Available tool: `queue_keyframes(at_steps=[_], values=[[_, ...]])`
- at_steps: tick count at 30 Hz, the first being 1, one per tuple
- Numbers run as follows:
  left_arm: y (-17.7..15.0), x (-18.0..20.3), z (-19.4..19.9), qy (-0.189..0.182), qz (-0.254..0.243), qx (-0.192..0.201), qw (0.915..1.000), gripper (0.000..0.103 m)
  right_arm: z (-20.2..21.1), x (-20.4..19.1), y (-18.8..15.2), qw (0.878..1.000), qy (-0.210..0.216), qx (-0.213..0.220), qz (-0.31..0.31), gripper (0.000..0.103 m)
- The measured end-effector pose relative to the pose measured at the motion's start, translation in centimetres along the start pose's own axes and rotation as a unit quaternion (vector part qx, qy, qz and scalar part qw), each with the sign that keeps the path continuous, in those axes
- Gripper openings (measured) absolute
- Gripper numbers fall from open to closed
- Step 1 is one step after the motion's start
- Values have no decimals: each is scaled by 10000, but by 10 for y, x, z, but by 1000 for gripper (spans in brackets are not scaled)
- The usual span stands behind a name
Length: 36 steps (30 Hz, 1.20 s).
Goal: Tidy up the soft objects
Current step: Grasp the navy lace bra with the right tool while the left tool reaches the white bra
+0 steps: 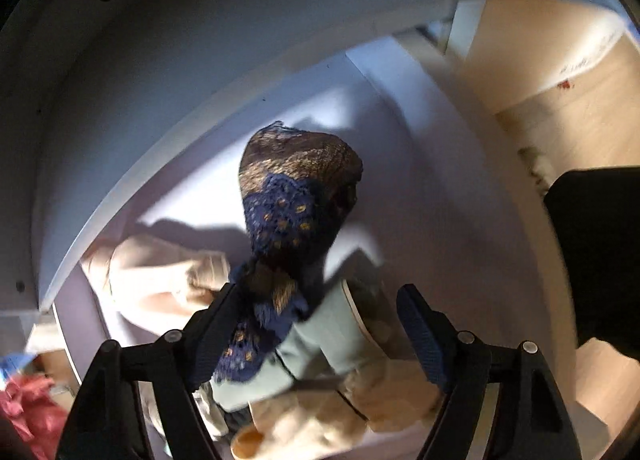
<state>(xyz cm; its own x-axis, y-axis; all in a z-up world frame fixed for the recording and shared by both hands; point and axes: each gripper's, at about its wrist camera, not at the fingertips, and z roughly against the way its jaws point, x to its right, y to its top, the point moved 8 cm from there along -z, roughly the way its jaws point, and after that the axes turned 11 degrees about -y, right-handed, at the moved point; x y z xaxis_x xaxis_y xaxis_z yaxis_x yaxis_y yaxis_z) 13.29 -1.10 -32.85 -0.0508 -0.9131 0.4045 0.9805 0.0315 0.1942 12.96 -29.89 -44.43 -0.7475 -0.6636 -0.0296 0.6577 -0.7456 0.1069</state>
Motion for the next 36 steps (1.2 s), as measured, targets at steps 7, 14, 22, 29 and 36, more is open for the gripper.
queue_keyframes(at_steps=[7,14,22,29,36], values=[[-7,-8,-10,90,263,-241,9993,78,-20,-15,25,9988,418,-243,9,55],[-14,-3,-19,6,167,-415,9990,72,-19,-29,37,9957,761,-434,302,31],[-22,6,-37,-277,260,-679,9970,71,6,-3,41,9912,1124,-660,-218,31],[-29,24,-61,-458,136,-949,9943,71,32,12,36,9878,1308,-793,-284,29],[-20,29,-82,-859,478,-948,9906,71,48,23,28,9864,1399,-864,48,28]])
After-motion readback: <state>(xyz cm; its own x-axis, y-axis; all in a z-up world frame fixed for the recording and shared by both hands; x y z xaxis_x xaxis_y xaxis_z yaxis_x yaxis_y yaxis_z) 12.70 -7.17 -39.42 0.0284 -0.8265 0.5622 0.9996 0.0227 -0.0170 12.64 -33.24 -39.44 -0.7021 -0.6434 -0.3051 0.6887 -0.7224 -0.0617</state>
